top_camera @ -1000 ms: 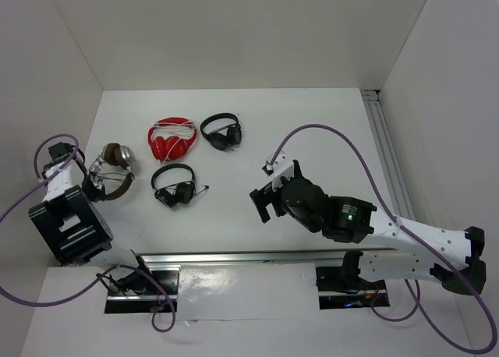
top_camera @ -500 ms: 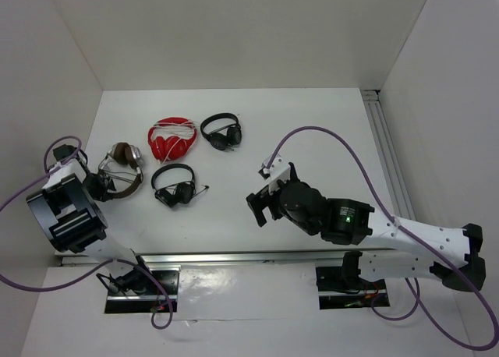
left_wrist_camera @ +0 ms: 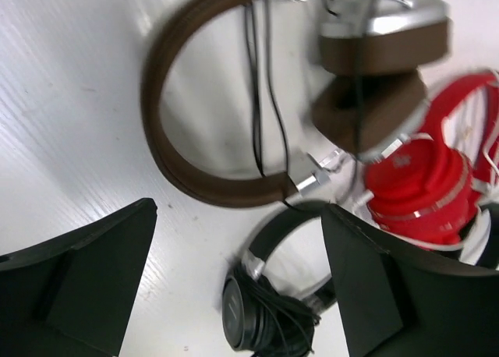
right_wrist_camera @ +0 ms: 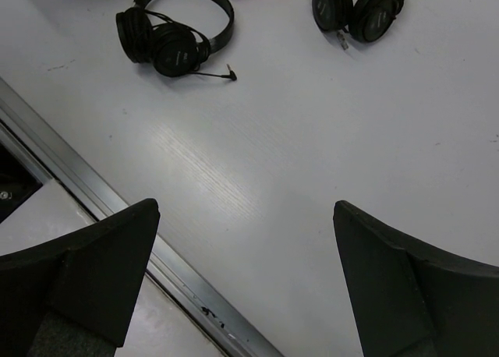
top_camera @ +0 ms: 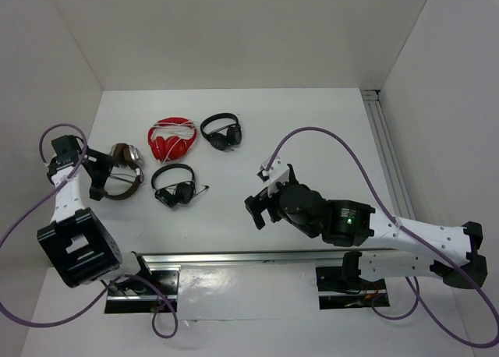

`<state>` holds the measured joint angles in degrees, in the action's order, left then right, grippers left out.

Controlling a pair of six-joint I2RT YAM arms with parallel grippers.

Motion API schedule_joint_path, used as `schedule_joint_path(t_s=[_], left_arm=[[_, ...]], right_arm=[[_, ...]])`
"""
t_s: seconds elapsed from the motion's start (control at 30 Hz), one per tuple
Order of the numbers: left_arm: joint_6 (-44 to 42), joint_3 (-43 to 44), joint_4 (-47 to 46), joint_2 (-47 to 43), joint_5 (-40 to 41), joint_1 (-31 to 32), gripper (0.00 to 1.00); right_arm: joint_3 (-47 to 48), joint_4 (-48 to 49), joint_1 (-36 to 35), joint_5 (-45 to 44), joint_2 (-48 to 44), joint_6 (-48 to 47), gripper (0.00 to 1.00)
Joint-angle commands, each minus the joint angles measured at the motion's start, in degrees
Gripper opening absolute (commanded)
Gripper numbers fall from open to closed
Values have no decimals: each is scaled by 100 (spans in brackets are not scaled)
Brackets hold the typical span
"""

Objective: Wrap the headphones

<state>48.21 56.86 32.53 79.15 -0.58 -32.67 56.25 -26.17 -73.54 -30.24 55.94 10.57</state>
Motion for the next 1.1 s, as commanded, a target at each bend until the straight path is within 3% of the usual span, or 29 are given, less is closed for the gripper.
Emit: schedule_joint_path(t_s=[0.0, 0.13, 0.2, 0.43, 0.53, 0.63, 0.77, 1.07], left_arm=[[31, 44, 226, -549, 225, 155, 100], [-512, 44, 533, -1620, 32, 155, 100], [-776, 44, 675, -2495, -335, 462, 100], [-1366, 466, 1878, -5247, -1593, 1429, 100], [-1437, 589, 2335, -6015, -1552, 1613, 100], [-1349, 423, 2827, -6192, -1078, 1824, 100], [-1401, 10, 2776, -6535, -1006, 2071, 100], [-1525, 0, 2723, -6649, -540, 2203, 100]], right_arm=[[317, 166, -108, -245, -75, 199, 100], [764, -420, -108, -939, -75, 814, 100], [1133, -765, -108, -1123, -75, 1094, 100], [1591, -2066, -108, -879, -1047, 1667, 100], [1644, -2374, -108, -694, -1680, 1668, 100], [1714, -2971, -108, -869, -2182, 1992, 100], [1776, -3463, -108, -765, -3026, 2265, 100], [1723, -3904, 129, -817, -3099, 2494, 100]])
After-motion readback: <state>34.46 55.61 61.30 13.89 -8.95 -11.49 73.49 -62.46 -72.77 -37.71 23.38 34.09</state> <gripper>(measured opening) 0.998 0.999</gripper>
